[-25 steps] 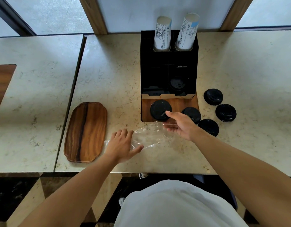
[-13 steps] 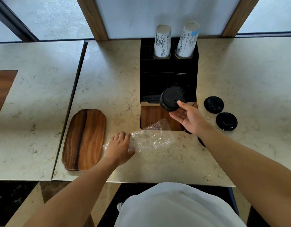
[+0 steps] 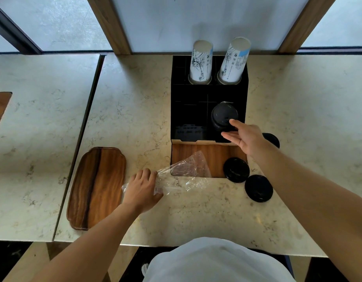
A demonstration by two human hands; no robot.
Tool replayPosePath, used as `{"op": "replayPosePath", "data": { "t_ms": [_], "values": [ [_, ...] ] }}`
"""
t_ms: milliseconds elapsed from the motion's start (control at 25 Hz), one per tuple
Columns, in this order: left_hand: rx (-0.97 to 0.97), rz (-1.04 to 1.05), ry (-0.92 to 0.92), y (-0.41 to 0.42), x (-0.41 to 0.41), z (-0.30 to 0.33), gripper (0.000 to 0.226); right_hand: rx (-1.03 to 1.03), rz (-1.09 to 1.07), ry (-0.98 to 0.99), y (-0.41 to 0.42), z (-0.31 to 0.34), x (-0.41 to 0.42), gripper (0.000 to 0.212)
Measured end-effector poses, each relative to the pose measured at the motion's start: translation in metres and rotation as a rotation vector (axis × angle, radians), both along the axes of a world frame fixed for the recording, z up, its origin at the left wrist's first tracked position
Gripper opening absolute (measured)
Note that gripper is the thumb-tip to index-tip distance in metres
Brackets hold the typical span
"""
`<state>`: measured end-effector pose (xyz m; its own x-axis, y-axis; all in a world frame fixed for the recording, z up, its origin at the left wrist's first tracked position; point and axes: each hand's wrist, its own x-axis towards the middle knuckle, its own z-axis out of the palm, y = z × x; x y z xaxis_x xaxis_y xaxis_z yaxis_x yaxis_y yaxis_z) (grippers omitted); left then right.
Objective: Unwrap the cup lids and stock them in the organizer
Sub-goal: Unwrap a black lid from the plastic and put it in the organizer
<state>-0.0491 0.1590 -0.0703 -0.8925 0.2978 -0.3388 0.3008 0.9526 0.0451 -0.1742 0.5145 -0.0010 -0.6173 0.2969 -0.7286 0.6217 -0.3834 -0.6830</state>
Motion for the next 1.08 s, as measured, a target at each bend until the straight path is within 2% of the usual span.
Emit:
{"op": "replayPosePath", "data": {
  "t_ms": [280,440,520,840,960,1080],
  "values": [
    [-0.009,0.004,0.01,0.001,-0.007,-0.001,0.076,0.105,0.045,-0.094,-0.007,-0.008,-0.012,0.048],
    [-0.005,0.01,0.01,0.001,-0.007,-0.003,0.074,0.156,0.031,-0.127,-0.01,-0.01,-0.016,0.021],
    [-0.008,0.013,0.009,0.001,-0.008,-0.003,0.074,0.189,0.026,-0.144,-0.011,-0.012,-0.016,0.016],
    [-0.014,0.014,0.033,0.003,-0.009,-0.004,0.072,0.238,-0.005,-0.168,-0.015,-0.014,-0.021,0.019],
    [-0.009,0.015,0.039,0.003,-0.009,-0.005,0.071,0.217,0.019,-0.146,-0.016,-0.016,-0.024,0.007],
    [-0.013,0.016,0.045,0.003,-0.009,-0.005,0.07,0.24,-0.006,-0.188,-0.017,-0.017,-0.024,0.018]
  ]
}}
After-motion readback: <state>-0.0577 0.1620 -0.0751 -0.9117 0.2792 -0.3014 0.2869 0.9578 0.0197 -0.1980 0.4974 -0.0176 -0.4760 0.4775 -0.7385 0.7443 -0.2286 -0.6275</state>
